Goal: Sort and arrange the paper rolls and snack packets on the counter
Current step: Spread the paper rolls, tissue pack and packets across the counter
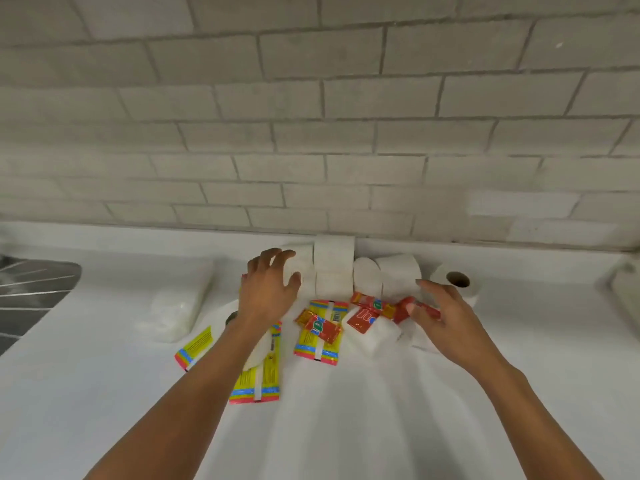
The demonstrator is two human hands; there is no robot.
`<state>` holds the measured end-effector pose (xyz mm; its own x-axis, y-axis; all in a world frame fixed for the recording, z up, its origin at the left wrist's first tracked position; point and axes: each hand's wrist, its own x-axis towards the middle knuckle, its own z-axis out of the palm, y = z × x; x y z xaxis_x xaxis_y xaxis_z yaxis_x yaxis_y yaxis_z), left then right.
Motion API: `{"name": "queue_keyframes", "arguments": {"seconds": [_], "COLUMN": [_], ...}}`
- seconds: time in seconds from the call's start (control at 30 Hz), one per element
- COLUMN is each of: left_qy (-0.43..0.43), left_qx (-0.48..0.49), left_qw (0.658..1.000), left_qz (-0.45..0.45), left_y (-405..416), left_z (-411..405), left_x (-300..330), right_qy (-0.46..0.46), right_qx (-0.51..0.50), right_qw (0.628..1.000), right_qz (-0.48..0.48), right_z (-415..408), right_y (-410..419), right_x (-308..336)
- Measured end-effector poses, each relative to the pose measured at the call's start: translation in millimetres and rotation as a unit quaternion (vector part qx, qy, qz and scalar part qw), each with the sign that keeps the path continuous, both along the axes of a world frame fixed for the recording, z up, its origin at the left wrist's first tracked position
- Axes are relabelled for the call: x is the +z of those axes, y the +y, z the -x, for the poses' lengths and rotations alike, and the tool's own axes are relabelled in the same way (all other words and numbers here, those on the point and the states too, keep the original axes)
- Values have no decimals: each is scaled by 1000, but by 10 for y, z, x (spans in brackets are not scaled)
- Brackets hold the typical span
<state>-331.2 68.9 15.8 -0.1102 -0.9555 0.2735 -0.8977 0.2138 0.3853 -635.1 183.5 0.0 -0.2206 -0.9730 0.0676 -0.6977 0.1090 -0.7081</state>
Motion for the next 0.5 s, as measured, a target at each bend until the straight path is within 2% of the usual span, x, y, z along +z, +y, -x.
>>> {"name": "queue_keyframes", "arguments": {"seconds": [0.23, 0.5], "left_qy": [3, 17], "left_qx": [134, 237], "left_qw": [989, 949], "left_qz": [-65, -208], "left_y": [-450, -758], "left_z": [-1389, -2412], "left_x": [-133, -581], "right_qy": [27, 37], "right_qx": [19, 31], "right_qw": [999, 999], "right_qz": [1, 7], "right_z": [-795, -1314], "right_y": [-326, -555], "right_x": [36, 10]}}
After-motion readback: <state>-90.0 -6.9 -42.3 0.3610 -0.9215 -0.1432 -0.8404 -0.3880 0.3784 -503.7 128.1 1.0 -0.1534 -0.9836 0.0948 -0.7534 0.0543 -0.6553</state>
